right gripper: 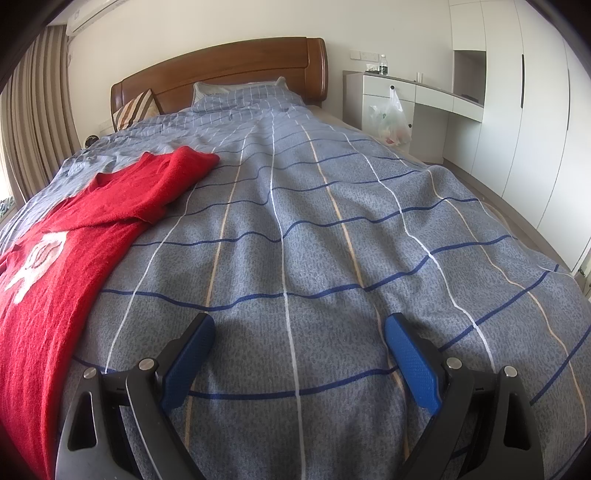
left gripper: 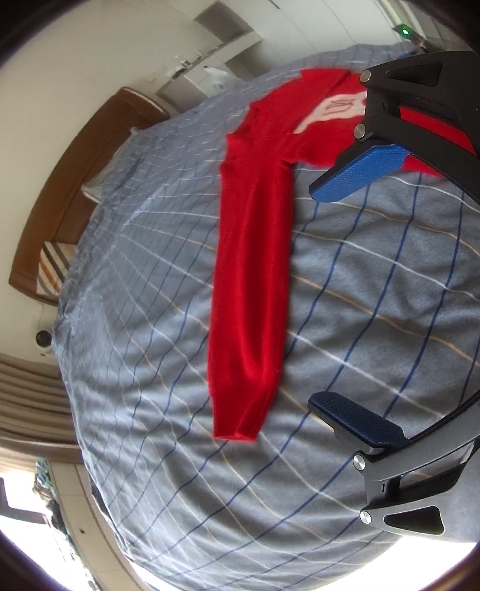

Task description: Fold small clothes

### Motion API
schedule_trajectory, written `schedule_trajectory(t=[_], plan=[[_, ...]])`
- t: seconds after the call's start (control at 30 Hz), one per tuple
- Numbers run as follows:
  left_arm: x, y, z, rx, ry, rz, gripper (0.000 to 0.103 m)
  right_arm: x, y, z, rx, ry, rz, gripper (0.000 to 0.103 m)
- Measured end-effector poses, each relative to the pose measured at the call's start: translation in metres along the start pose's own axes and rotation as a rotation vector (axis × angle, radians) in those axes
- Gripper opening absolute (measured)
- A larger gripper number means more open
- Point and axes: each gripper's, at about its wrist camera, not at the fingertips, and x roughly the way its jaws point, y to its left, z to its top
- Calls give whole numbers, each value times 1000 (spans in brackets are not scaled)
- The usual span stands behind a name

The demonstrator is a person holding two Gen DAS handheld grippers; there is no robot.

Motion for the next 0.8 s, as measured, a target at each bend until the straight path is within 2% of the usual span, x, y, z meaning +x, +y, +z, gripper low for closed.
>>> schedule_trajectory(t=[0.13,0.23,0.3,0.37,0.43,0.5,0.53,0.57,0.6,0.63,0.7,0.8], plan=[[5,54,40,-101,-17,71,102,1,1,0,-3,1,-3,93],[29,80,50,-134,37,137,101,2,2,0,-7,2,-6,93],[46,93,50,-181,71,144,95,2,2,0,-9,3,-8,93],[62,97,46,-210,115,115,84,3,2,0,-11,4,-10,93],[77,91,42,-198,162,99,82,3,3,0,-13,6,-12,93],[90,83,38,-166,181,141,79,3,3,1,-15,8,-14,94],[94,80,37,-152,183,169,72,3,3,1,-15,8,-14,94],[97,76,37,-135,184,193,34,3,3,1,-14,7,-14,94],[99,73,38,-125,192,208,6,3,3,1,-14,7,-13,94],[97,68,42,-133,183,205,2,3,3,1,-14,7,-13,94],[80,46,59,-106,109,202,2,3,3,1,-14,7,-13,94],[54,-19,95,19,20,147,2,3,3,1,-14,7,-13,94]])
